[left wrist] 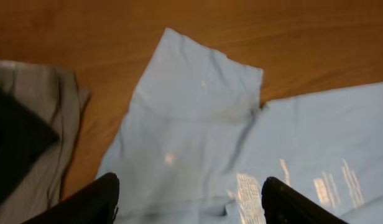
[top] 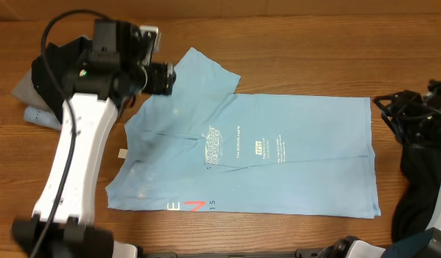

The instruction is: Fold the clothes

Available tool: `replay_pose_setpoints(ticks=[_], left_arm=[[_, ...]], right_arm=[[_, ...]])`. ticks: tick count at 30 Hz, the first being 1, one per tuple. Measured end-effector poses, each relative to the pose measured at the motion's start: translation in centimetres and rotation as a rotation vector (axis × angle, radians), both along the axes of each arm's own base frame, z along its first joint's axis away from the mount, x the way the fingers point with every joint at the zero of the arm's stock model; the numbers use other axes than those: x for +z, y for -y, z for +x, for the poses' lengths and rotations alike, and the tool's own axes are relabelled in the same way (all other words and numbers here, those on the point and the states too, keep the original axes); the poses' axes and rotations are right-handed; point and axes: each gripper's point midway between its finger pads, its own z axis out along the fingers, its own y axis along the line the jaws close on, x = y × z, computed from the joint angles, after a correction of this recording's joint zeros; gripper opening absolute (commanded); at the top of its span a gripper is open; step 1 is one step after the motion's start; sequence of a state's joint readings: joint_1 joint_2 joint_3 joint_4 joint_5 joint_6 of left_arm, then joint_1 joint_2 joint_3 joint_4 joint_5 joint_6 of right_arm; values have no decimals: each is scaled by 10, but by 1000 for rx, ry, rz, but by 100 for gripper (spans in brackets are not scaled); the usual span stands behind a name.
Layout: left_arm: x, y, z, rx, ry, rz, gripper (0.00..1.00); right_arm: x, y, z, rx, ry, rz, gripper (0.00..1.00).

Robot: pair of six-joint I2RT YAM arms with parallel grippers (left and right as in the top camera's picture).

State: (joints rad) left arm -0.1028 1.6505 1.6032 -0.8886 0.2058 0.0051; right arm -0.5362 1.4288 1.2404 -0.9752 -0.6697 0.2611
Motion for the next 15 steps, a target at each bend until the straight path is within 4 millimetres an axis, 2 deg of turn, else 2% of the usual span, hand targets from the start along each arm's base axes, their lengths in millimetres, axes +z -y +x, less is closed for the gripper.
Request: replay_pose_setpoints(ticks=[2,6,8,12,13,15], left_arm=[[-25,3,31,-4,-5,4,75],[-95,9,91,-23,-32,16,77],[-129,15,115,-43,-37,25,86],[-167,27,155,-84,45,42,86],[-174,30,160,-93,59,45,81],[-184,39,173,-117,110,50,78]], right_arm=[[1,-10,3,31,9,4,53],[0,-25,4,73,0,10,53],[-1,-31,2,86,-14,10,53],[-8,-34,-2,90,-55,-13,54],[-9,-34,-2,89,-63,-27,54],[-13,-31,-3,82,-79,-58,54]])
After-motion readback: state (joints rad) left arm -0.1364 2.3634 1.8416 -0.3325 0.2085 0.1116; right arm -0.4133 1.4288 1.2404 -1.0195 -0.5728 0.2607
